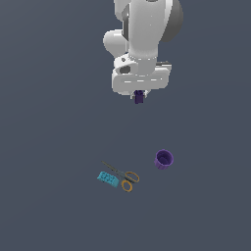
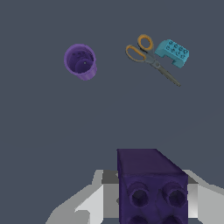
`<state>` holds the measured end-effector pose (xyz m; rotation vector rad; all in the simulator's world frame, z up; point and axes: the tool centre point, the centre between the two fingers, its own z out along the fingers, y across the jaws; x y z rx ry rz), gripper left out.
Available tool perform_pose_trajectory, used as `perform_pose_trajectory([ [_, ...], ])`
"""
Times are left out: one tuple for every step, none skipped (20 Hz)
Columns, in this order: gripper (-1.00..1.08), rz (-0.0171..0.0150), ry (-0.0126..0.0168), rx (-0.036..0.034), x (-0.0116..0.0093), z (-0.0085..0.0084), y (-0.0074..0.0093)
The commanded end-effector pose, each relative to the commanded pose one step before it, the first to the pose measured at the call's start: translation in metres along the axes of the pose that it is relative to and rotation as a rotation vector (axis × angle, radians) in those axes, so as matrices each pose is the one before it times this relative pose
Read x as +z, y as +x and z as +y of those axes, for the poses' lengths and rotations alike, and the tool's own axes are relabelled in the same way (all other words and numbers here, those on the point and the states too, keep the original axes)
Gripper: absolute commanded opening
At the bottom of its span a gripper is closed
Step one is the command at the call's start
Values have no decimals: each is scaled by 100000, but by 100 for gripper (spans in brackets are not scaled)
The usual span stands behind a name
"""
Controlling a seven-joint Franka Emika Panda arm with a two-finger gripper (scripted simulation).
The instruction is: Pick up a designated object from a clutter of objects.
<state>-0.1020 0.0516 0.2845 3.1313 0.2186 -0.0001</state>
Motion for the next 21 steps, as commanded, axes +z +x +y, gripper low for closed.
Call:
perform_pose_trajectory([
  [-100, -60, 20, 22, -2249, -1481, 396],
  [-100, 13, 66, -17, -830, -531, 176],
  [-100, 0, 0, 0, -783, -516, 176],
  [-100, 0, 0, 0, -741, -489, 170],
  [-100, 17, 67, 5, -708, -438, 160],
  [-100, 0, 0, 0, -656, -433, 162],
  [-100, 0, 0, 0, -612, -404, 158],
  [-100, 0, 0, 0, -567, -375, 152],
  [-100, 15, 41, 22, -531, -321, 139],
  [-100, 0, 0, 0, -476, -315, 133],
  [-100, 0, 0, 0, -428, -284, 123],
  [-100, 15, 39, 26, -388, -225, 108],
  [-100, 0, 0, 0, -330, -219, 101],
  [-100, 0, 0, 0, -282, -187, 91],
  [-100, 0, 0, 0, -235, -155, 81],
  [-100, 0, 0, 0, -189, -125, 71],
  [-100, 0, 0, 0, -146, -96, 61],
  [-100, 22, 41, 51, -118, -29, 45],
  [-100, 0, 0, 0, -68, -44, 38],
  [-100, 0, 0, 0, -36, -23, 23],
  [-100, 0, 0, 0, -11, -7, 8],
])
